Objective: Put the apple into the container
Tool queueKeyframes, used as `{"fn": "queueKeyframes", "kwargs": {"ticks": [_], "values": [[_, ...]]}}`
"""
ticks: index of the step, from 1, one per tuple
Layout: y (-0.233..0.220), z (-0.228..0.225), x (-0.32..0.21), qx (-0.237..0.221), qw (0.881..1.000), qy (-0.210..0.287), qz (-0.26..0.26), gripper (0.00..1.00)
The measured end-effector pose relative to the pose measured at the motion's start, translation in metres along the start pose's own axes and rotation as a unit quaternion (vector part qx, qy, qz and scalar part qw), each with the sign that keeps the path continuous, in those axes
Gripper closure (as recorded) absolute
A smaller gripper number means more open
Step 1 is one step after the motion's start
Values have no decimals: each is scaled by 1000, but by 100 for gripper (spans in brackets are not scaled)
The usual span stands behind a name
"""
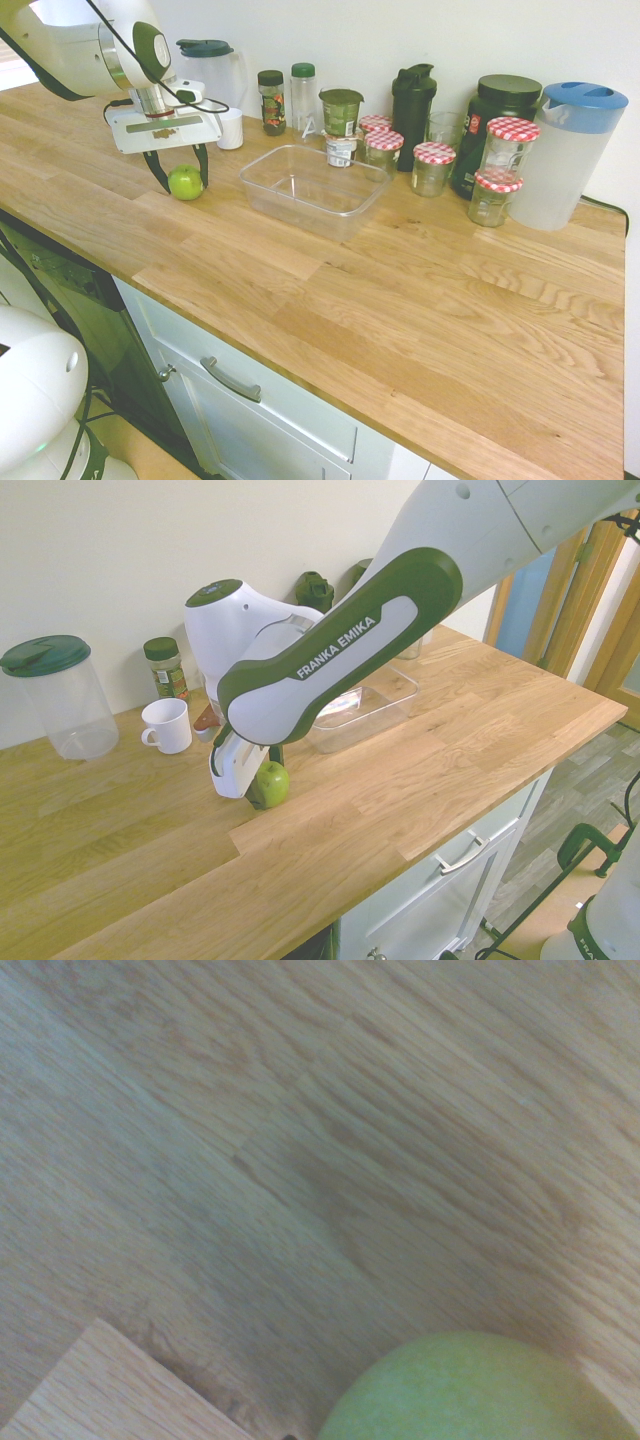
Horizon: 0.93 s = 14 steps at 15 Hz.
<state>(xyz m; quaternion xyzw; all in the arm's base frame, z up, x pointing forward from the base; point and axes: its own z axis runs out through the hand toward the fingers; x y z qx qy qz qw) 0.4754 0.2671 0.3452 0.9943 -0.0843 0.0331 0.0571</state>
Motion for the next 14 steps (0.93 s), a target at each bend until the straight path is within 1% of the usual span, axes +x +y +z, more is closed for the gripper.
{"fn": "queueKeyframes", "kwargs": {"ticks": [2, 4, 5, 6, 7, 9, 11, 12, 14], "values": [[10, -22, 11, 15, 1000, -3, 23, 100], [34, -78, 37, 36, 997, 4, 65, 100], [56, -109, 54, 44, 995, 12, 91, 100], [81, -129, 70, 46, 991, 18, 124, 100], [110, -138, 88, 45, 986, 20, 158, 100], [163, -125, 114, 37, 974, 11, 225, 100], [198, -100, 127, 26, 959, -6, 283, 100], [210, -86, 129, 22, 953, -12, 301, 100], [226, -63, 126, 16, 947, -19, 321, 100]]}}
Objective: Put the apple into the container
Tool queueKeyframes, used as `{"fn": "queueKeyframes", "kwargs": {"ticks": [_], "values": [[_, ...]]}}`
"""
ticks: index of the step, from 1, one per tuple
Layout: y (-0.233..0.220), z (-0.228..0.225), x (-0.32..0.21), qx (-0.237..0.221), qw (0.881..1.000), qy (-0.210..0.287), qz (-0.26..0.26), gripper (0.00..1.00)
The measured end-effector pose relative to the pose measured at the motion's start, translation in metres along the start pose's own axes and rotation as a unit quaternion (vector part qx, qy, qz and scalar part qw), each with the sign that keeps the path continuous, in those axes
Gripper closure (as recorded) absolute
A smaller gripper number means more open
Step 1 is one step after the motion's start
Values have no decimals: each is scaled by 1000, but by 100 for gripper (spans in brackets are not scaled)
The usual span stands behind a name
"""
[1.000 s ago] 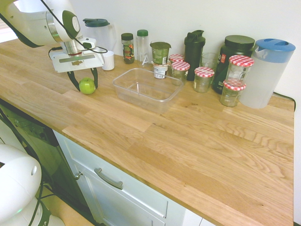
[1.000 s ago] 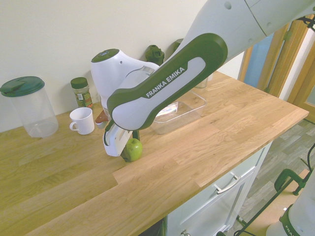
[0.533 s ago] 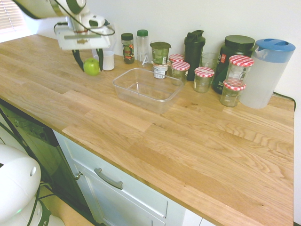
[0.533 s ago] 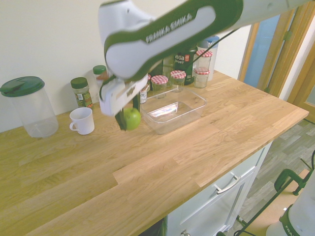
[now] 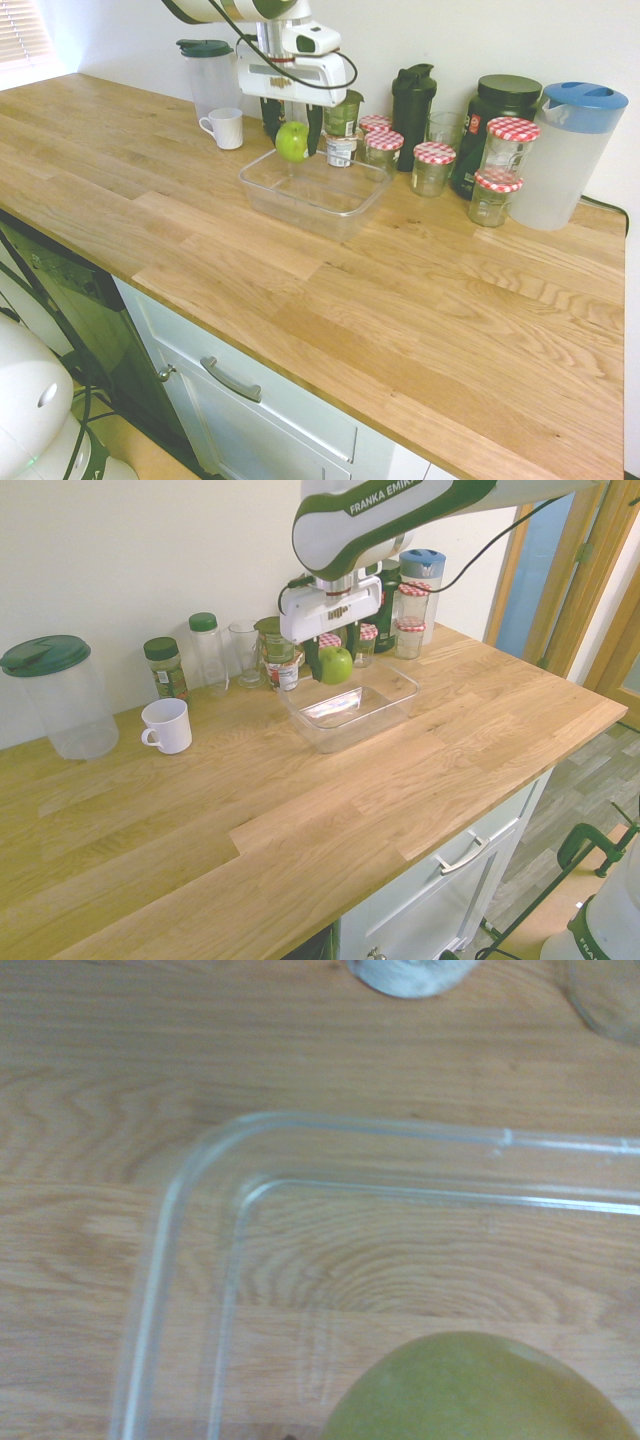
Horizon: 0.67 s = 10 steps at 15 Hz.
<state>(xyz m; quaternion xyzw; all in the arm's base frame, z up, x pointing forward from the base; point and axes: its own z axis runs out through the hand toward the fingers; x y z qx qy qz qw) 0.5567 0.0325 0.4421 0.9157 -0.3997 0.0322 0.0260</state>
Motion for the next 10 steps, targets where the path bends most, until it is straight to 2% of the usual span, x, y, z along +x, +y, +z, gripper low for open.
{"fn": "queueKeyframes", "kwargs": {"ticks": [5, 6, 10], "values": [[21, 43, -1, -16, 1000, 8, 17, 100], [22, 47, -2, -19, 1000, 8, 18, 0], [24, 53, -4, -21, 1000, 7, 22, 0]]}}
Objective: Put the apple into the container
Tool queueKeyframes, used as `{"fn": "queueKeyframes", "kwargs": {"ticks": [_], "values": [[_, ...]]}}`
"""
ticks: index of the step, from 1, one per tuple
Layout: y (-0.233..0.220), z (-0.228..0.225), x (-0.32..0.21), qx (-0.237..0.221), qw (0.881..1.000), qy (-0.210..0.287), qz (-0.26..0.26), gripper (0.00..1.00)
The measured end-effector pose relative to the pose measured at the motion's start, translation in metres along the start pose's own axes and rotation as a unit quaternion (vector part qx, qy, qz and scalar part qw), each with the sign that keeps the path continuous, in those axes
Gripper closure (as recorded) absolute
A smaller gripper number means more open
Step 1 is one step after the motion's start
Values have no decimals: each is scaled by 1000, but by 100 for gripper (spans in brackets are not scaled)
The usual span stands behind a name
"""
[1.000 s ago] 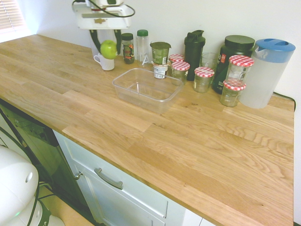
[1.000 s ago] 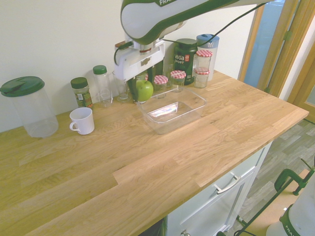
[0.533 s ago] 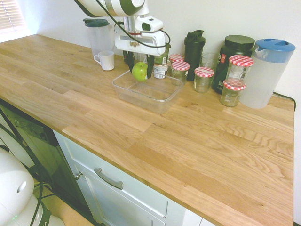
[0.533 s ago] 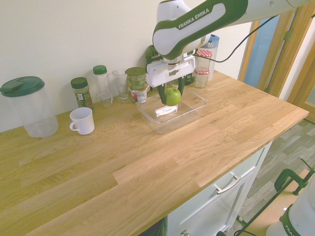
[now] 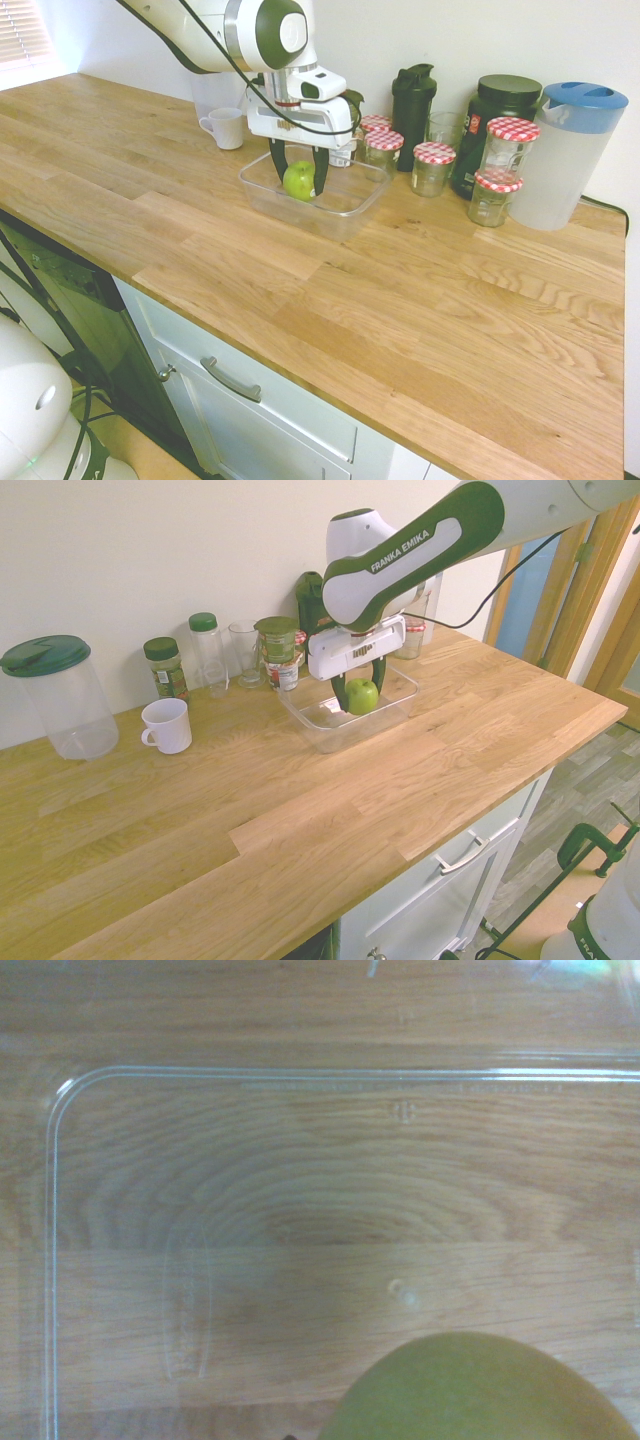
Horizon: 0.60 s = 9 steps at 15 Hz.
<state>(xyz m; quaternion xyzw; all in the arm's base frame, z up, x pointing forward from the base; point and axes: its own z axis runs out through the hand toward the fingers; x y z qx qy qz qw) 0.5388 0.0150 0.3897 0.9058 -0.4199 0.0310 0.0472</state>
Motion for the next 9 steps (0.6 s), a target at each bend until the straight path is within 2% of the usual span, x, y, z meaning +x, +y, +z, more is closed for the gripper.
{"fn": "queueKeyframes", "kwargs": {"ticks": [9], "values": [[-2, 0, 3, 8, 1000, 6, 1, 0]]}}
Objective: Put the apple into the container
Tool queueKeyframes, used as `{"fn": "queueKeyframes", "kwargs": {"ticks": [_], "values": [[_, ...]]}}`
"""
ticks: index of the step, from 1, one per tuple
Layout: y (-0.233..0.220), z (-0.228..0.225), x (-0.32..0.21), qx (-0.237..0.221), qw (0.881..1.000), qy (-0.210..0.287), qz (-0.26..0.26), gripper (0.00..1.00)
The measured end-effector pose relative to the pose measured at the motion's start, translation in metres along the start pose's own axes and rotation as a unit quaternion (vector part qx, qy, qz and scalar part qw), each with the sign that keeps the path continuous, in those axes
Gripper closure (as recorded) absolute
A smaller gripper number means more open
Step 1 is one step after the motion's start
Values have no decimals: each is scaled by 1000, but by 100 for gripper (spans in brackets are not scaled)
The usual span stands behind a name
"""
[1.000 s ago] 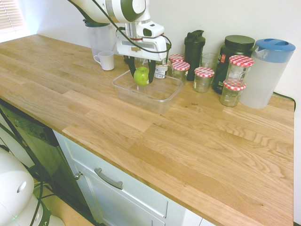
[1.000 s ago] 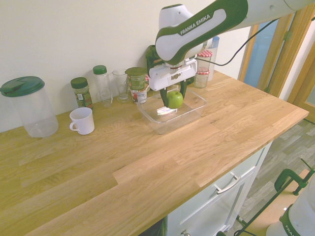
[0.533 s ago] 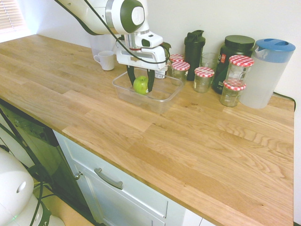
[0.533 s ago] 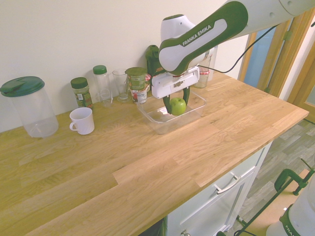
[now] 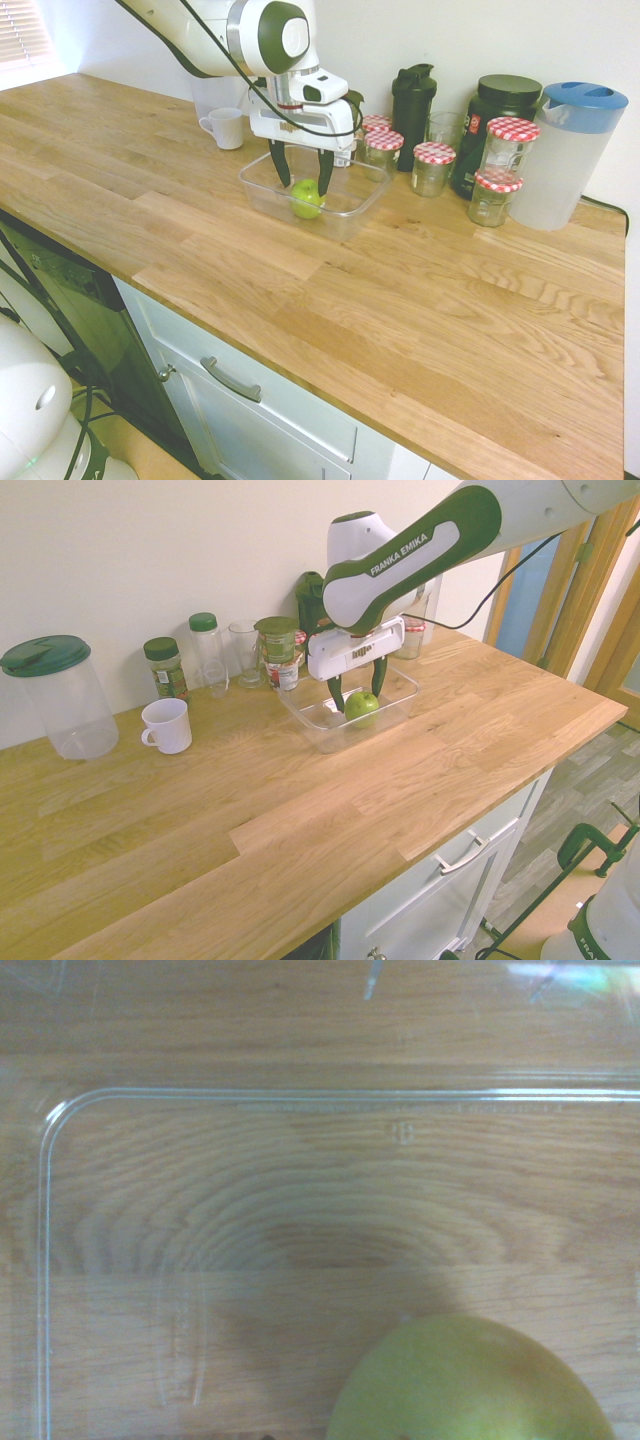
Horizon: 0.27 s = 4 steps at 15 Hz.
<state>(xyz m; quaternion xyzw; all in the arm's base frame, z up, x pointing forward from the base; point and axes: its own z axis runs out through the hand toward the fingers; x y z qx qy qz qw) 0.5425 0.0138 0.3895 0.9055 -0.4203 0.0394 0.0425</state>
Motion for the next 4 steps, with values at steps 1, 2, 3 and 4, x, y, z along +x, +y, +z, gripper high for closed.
{"fn": "queueKeyframes", "kwargs": {"ticks": [1, 2, 3, 4], "values": [[-1, -8, -1, 5, 1000, 4, -1, 0], [-2, -24, -2, 14, 1000, 10, -2, 0], [-2, -49, -4, 26, 1000, 17, -1, 0], [1, -77, -7, 38, 999, 23, 2, 0]]}}
